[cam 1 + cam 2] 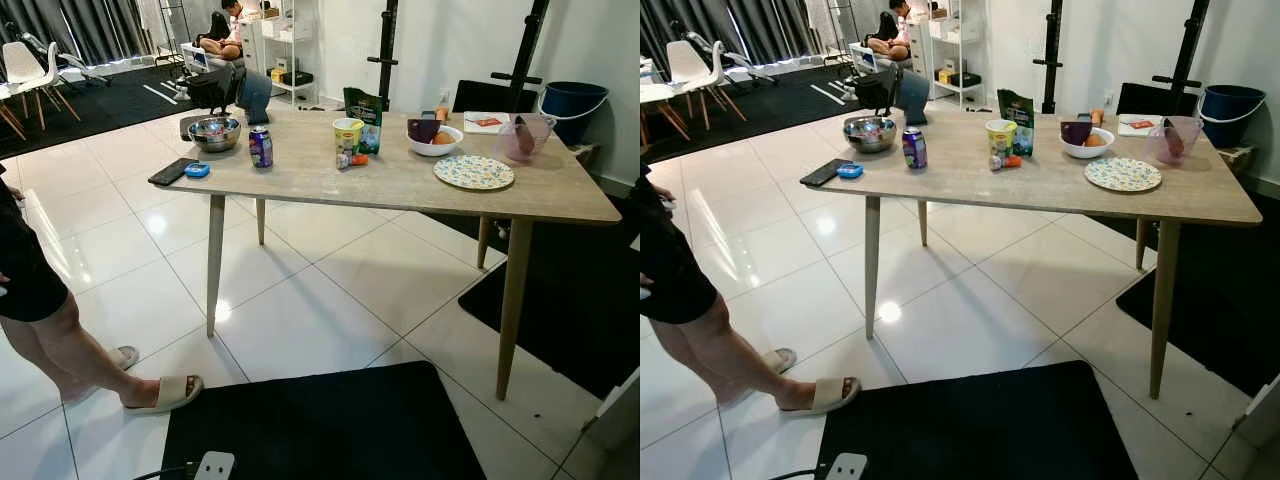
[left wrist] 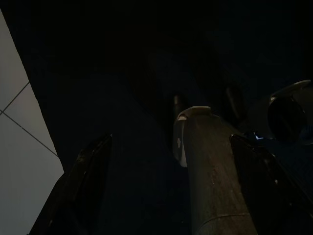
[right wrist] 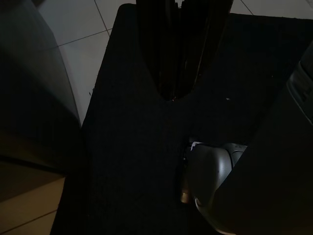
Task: Restocking fridge
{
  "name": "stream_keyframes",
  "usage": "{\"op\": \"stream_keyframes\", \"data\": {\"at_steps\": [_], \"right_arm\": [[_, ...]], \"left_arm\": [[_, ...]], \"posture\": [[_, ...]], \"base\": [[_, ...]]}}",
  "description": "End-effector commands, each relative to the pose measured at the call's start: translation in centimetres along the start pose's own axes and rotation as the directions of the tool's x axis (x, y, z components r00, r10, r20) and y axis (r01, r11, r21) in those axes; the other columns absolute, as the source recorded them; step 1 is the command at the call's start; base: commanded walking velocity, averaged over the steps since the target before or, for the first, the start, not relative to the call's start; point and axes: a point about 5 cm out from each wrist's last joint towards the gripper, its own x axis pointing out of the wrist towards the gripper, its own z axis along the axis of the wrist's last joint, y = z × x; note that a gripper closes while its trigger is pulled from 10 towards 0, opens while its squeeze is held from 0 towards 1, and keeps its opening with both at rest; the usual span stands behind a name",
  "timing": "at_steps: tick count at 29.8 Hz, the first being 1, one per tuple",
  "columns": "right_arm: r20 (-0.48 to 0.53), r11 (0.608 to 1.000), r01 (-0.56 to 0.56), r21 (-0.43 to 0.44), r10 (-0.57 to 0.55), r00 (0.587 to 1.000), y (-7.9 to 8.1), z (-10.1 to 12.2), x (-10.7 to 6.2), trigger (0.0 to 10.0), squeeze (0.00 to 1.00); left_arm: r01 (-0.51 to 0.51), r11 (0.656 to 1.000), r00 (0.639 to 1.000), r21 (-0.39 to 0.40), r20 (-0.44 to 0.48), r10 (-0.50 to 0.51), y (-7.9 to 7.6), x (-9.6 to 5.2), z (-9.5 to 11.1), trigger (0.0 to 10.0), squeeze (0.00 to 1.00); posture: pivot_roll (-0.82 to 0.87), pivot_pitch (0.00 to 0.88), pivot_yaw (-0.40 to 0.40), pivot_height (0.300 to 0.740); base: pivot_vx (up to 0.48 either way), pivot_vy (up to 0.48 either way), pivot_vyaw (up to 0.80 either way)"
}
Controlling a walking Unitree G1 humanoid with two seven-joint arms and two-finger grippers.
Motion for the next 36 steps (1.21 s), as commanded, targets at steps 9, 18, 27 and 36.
{"op": "stream_keyframes", "data": {"at_steps": [9,18,27,36], "right_arm": [[-0.003,1.000,0.000,0.011,0.001,1.000,0.12,-0.18,0.01,10.0,0.00],[-0.005,1.000,0.000,0.017,0.000,1.000,0.07,-0.30,-0.01,10.0,0.00],[-0.010,1.000,-0.001,0.018,0.001,1.000,-0.02,-0.52,-0.04,10.0,0.00],[-0.007,1.000,0.001,0.026,-0.001,1.000,0.00,-0.53,-0.04,10.0,0.00]], "left_arm": [[0.013,1.000,1.000,0.008,-0.002,-0.013,-0.03,-0.02,-0.04,10.0,0.00],[0.019,1.000,1.000,0.014,-0.002,-0.019,-0.25,0.05,-0.05,10.0,0.00],[0.023,1.000,1.000,0.016,-0.004,-0.023,-0.40,0.08,-0.15,10.0,0.00],[0.022,1.000,1.000,0.017,-0.006,-0.022,-0.38,0.07,-0.21,10.0,0.00]], "posture": [[-0.13,0.000,0.040,0.740],[-0.13,0.000,0.039,0.740],[-0.13,0.000,0.036,0.740],[-0.13,0.000,0.036,0.740]], "base": [[0.219,0.000,0.00],[0.302,0.000,0.00],[0.309,0.000,0.00],[0.308,0.000,0.00]]}}
